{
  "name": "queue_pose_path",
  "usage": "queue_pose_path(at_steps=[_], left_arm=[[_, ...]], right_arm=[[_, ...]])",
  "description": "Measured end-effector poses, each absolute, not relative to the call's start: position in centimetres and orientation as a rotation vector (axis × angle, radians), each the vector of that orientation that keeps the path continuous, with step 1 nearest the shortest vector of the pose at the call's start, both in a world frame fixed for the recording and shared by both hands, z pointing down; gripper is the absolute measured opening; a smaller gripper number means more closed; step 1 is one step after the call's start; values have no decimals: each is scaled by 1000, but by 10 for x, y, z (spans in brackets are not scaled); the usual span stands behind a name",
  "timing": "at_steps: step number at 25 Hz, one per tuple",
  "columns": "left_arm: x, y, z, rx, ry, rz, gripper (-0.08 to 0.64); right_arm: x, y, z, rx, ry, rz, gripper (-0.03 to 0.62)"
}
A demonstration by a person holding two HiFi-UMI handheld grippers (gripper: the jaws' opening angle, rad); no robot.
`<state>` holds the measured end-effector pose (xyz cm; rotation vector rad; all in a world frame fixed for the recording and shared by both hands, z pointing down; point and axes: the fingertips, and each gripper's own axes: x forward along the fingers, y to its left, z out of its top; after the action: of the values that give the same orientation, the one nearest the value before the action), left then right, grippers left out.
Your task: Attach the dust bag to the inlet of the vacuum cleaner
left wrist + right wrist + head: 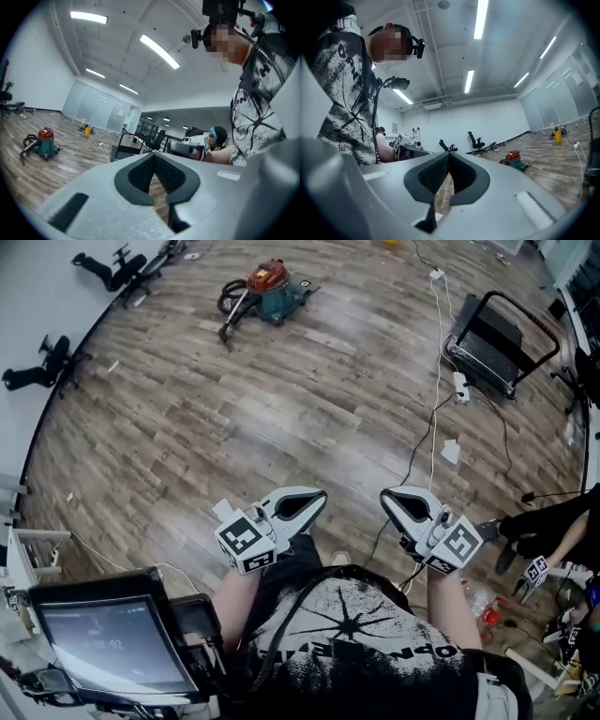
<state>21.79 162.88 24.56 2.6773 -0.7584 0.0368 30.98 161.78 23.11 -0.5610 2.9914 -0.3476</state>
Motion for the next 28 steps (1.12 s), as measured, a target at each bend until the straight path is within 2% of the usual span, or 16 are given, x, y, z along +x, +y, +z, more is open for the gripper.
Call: queue_pose_path(at_steps=[16,28], left_arm=[[112,1472,234,2862,-470,3,3],[92,1439,256,2807,-378,-11,3]], right_arm=[[170,1476,172,-807,2966,33,5],[153,1425,179,-827,3045,-31,5]])
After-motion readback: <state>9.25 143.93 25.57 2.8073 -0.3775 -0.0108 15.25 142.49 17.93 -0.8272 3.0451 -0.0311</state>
